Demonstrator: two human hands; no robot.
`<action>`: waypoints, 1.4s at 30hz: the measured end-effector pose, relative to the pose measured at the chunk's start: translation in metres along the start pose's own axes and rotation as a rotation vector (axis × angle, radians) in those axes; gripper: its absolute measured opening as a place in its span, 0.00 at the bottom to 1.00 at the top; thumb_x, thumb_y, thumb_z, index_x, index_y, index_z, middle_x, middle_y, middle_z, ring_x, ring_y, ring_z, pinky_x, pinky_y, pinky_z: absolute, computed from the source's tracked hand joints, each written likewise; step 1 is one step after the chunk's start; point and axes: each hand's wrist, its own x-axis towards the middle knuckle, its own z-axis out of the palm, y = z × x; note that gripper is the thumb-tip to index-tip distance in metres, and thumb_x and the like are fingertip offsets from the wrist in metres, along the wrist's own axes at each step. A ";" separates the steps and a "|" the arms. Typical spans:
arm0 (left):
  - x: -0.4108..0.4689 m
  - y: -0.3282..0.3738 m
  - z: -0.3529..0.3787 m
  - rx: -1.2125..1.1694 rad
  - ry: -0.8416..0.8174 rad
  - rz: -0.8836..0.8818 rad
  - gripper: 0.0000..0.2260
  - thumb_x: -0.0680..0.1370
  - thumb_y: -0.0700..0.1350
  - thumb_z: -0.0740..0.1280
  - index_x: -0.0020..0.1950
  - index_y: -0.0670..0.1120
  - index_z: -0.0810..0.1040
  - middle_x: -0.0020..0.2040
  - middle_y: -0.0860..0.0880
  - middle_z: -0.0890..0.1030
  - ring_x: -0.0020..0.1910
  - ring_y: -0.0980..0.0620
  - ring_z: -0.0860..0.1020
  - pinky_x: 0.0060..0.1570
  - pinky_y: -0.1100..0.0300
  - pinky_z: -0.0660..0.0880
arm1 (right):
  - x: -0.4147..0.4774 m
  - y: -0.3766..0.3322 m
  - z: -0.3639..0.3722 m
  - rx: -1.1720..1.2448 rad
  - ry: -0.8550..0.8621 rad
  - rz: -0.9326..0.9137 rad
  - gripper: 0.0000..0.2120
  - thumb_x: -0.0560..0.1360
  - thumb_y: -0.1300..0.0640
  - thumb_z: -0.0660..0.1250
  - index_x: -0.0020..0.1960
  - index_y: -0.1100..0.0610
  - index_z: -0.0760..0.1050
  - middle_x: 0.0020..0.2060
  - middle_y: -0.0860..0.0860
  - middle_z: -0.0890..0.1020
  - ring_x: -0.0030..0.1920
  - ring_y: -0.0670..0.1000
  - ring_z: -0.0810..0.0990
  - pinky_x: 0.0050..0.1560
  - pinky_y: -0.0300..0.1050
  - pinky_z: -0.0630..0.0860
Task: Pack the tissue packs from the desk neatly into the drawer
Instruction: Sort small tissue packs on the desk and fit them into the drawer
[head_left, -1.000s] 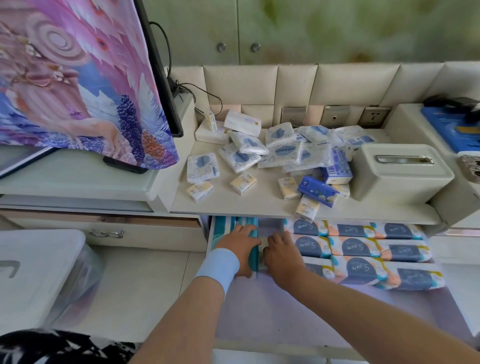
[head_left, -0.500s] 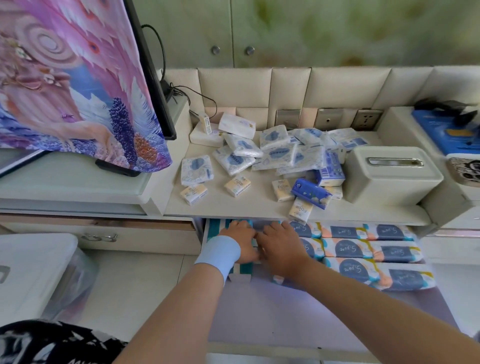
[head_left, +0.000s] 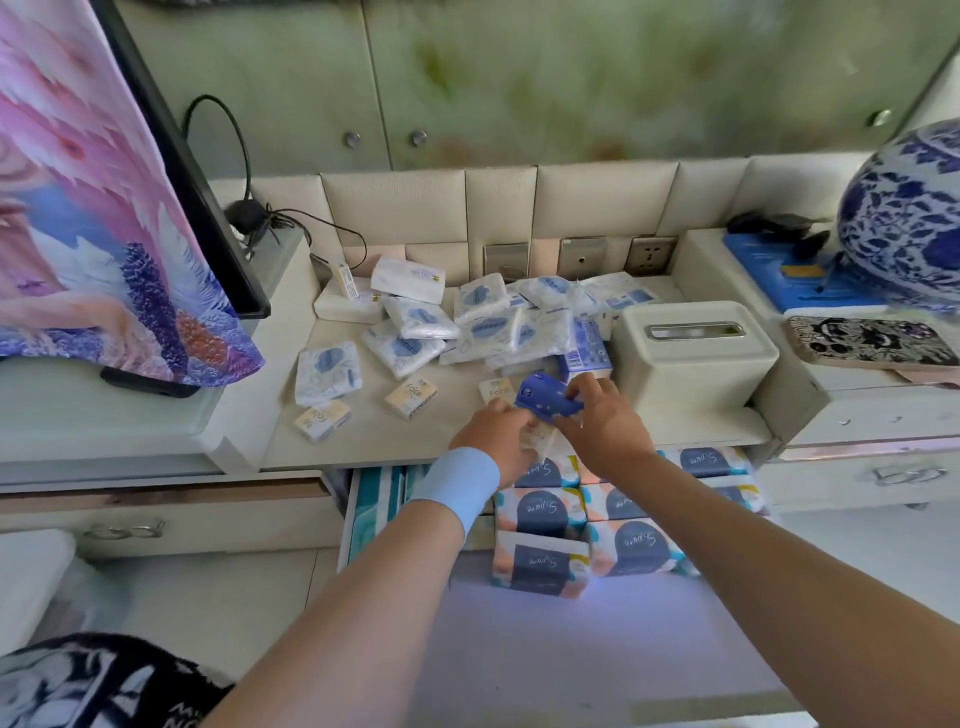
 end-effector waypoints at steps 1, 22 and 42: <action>0.004 0.005 0.002 0.009 0.015 -0.010 0.19 0.76 0.52 0.69 0.66 0.52 0.73 0.66 0.49 0.68 0.62 0.46 0.72 0.59 0.50 0.73 | 0.002 0.000 0.000 0.073 0.002 0.020 0.15 0.76 0.50 0.70 0.57 0.54 0.70 0.57 0.54 0.72 0.46 0.57 0.76 0.46 0.48 0.73; 0.023 -0.113 -0.057 0.107 0.341 -0.265 0.12 0.73 0.46 0.68 0.54 0.47 0.70 0.58 0.45 0.73 0.58 0.43 0.69 0.54 0.51 0.71 | 0.023 -0.059 0.039 0.260 0.122 -0.207 0.19 0.66 0.55 0.72 0.51 0.52 0.66 0.49 0.48 0.69 0.37 0.52 0.71 0.35 0.44 0.66; -0.016 -0.135 -0.051 0.060 0.127 -0.311 0.14 0.70 0.46 0.68 0.40 0.52 0.61 0.41 0.52 0.73 0.39 0.49 0.72 0.34 0.58 0.65 | 0.038 -0.068 0.071 -0.279 -0.012 -0.120 0.22 0.74 0.40 0.65 0.64 0.49 0.72 0.71 0.52 0.63 0.68 0.58 0.66 0.65 0.53 0.68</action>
